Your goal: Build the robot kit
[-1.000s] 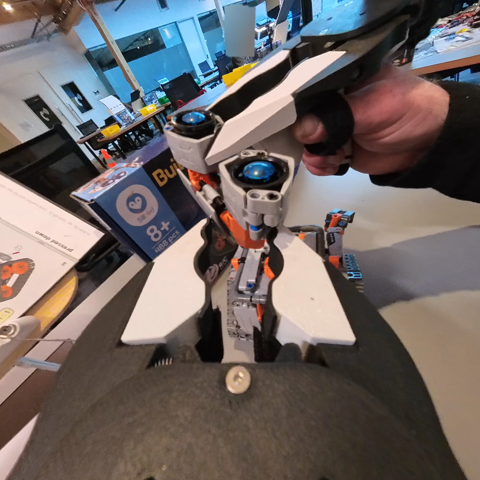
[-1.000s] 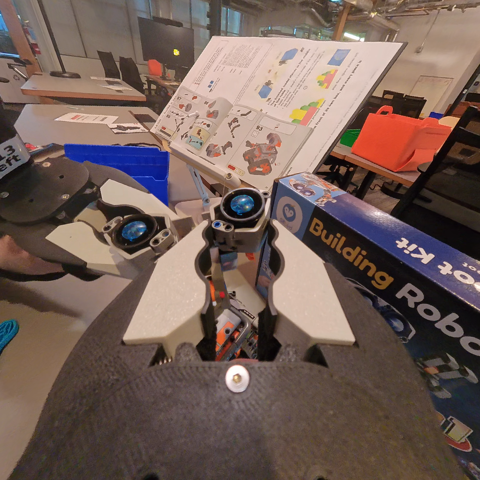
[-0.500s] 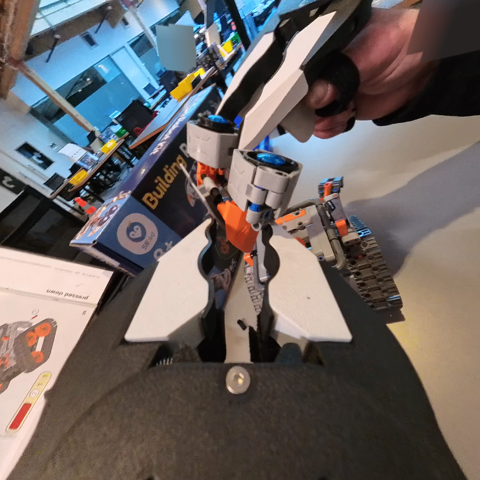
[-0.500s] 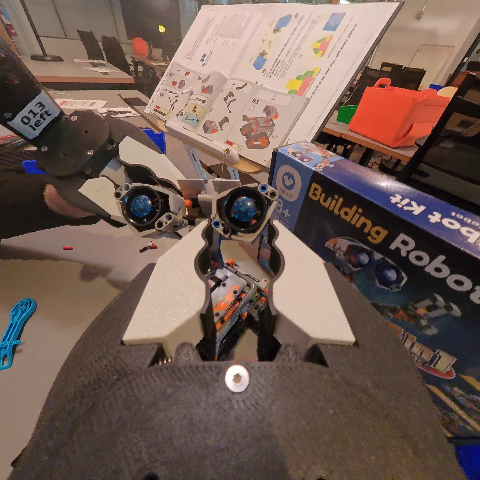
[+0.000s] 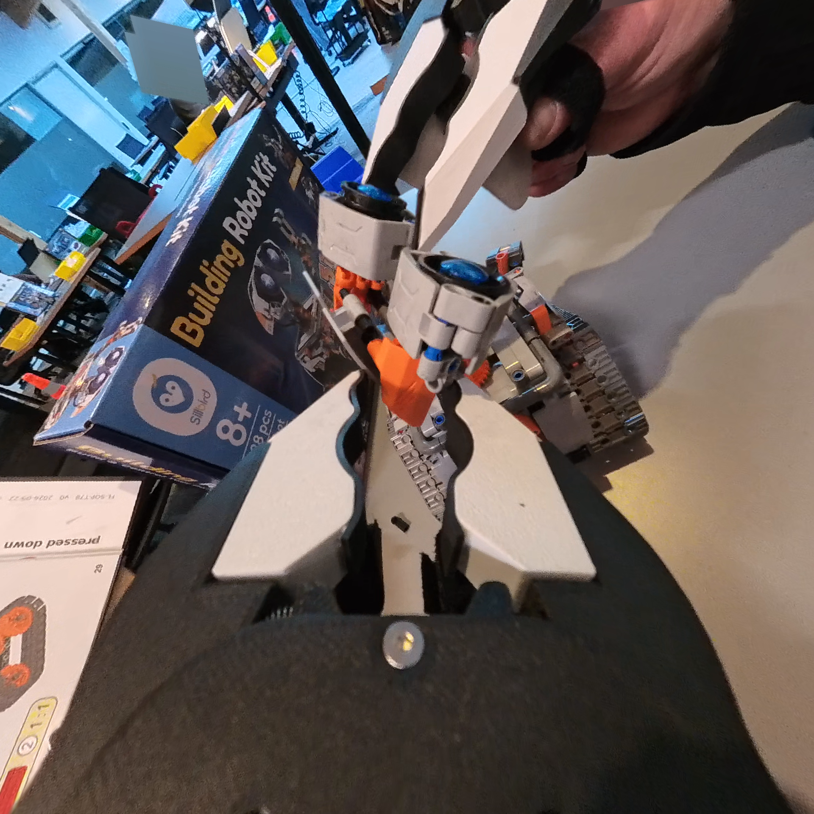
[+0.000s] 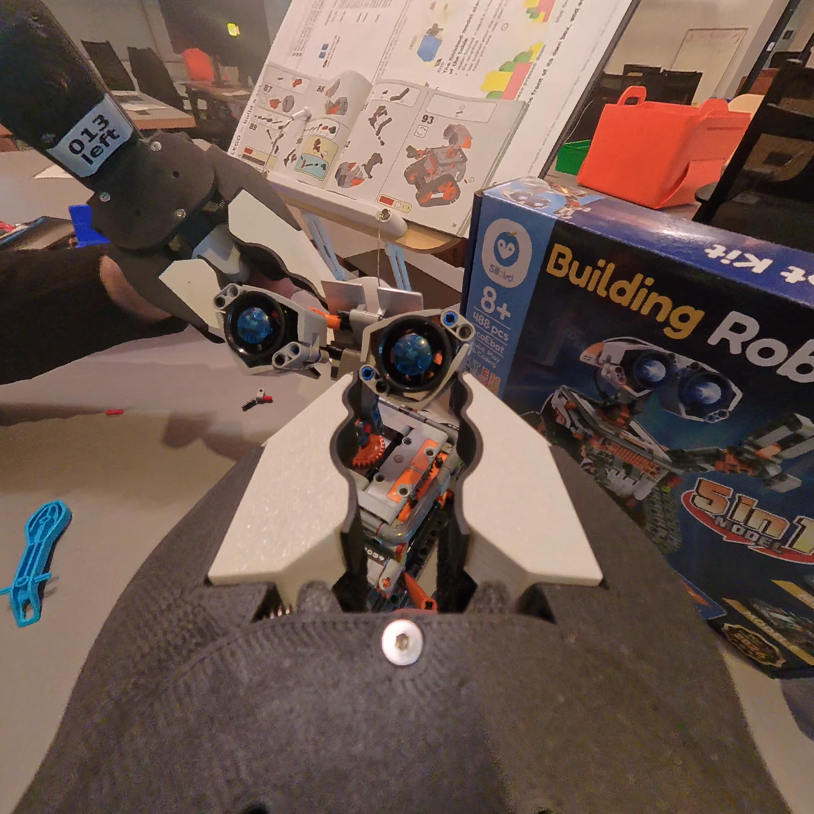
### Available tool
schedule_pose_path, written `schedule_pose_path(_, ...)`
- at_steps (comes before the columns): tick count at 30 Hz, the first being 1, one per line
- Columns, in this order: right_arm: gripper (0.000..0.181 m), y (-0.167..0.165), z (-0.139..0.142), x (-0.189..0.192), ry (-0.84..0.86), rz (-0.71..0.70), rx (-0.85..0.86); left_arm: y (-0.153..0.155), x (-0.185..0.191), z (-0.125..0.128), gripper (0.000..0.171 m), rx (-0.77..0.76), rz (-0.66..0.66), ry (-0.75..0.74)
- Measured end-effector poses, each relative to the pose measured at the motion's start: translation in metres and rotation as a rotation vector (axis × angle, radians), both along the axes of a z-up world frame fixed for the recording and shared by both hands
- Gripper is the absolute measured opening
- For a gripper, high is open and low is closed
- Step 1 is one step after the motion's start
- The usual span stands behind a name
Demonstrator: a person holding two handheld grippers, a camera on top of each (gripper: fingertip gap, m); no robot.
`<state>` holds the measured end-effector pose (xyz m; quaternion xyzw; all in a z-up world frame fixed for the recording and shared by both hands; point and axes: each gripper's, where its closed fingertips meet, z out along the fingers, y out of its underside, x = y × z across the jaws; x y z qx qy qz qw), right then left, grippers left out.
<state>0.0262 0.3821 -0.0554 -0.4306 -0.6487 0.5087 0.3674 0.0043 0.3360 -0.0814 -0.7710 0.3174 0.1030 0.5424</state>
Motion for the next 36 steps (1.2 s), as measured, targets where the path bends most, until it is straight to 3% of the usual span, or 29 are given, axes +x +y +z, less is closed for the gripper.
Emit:
schedule_pose_path(9,0.038,-0.002,-0.008,0.009,-0.009,-0.025,0.008,0.000,-0.004,-0.007,0.031,-0.046,-0.058,0.023)
schedule_pose_path(20,0.024,-0.006,-0.024,0.016,-0.023,-0.014,0.036,0.000,-0.009,-0.014,0.026,-0.053,-0.032,0.093)
schedule_pose_path(36,0.025,-0.024,-0.052,0.021,-0.157,0.023,0.058,0.005,-0.005,-0.008,0.025,-0.053,-0.061,0.246)
